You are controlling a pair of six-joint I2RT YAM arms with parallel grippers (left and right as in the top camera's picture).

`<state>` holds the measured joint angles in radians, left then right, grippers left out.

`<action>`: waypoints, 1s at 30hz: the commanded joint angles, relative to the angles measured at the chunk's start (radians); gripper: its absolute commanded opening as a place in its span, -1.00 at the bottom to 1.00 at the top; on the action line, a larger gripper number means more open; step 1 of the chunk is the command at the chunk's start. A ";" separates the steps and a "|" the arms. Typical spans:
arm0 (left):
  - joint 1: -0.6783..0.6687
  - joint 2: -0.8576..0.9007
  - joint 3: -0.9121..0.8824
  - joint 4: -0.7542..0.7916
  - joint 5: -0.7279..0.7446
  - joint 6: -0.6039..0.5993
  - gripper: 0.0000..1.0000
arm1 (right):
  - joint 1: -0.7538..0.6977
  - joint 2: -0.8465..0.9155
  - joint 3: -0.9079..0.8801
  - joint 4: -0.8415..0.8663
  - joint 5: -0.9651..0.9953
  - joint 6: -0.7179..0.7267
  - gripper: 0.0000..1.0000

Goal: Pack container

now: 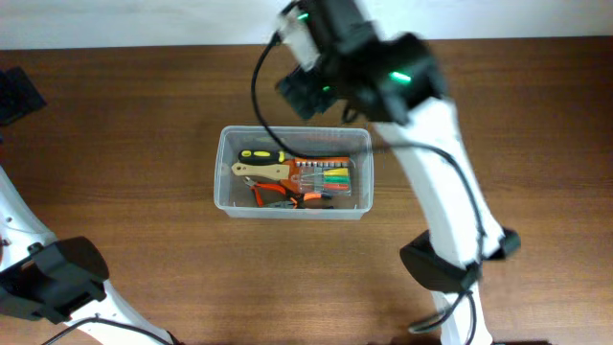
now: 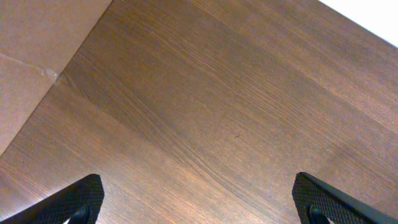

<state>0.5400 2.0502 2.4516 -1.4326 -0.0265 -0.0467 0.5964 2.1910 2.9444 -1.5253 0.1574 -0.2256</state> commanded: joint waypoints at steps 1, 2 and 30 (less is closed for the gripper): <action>0.004 -0.002 -0.003 -0.001 0.004 -0.010 0.98 | 0.000 -0.055 0.186 -0.064 0.062 0.061 0.97; 0.004 -0.002 -0.003 -0.001 0.003 -0.010 0.98 | -0.004 -0.067 0.195 -0.082 0.103 0.055 0.97; 0.004 -0.002 -0.003 -0.001 0.004 -0.010 0.98 | -0.387 -0.921 -0.373 0.013 0.018 0.130 0.97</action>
<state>0.5400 2.0502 2.4516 -1.4326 -0.0265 -0.0467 0.2680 1.3209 2.7510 -1.5578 0.2878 -0.1062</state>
